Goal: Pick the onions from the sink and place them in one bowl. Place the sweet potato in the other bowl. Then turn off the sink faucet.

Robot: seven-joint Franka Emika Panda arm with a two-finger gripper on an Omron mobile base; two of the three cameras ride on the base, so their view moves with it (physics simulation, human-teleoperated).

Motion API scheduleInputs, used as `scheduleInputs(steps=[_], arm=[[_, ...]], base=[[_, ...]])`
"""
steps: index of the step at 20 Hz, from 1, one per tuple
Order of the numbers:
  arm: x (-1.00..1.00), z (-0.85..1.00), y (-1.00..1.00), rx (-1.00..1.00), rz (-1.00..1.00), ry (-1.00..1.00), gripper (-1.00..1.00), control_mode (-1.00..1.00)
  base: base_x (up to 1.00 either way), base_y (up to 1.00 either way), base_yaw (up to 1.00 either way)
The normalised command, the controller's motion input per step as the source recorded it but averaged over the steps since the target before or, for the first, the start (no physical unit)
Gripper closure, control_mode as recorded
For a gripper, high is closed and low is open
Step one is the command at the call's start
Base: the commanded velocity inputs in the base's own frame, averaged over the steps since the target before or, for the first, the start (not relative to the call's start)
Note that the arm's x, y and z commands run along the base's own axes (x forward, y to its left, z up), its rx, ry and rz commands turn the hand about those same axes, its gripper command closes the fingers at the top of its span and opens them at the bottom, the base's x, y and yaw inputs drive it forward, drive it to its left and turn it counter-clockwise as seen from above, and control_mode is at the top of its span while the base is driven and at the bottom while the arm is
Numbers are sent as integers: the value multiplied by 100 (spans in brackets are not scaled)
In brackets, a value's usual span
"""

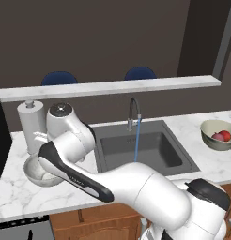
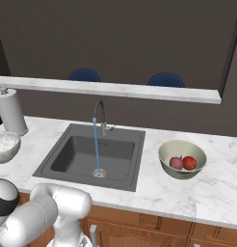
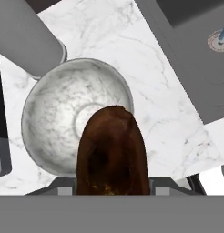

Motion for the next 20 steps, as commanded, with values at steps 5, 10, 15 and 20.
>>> scheduleInputs(steps=[5, 10, 15, 20], arm=[[10, -31, 0, 0, -1, 0, 100, -100], [14, -20, 0, 0, -3, 1, 100, -100], [27, -1, 15, 0, -5, 10, 100, -100], [27, -1, 25, 0, -6, 15, 100, -100]], base=[[0, 0, 0], [0, 0, 0], [0, 0, 0], [0, 0, 0]])
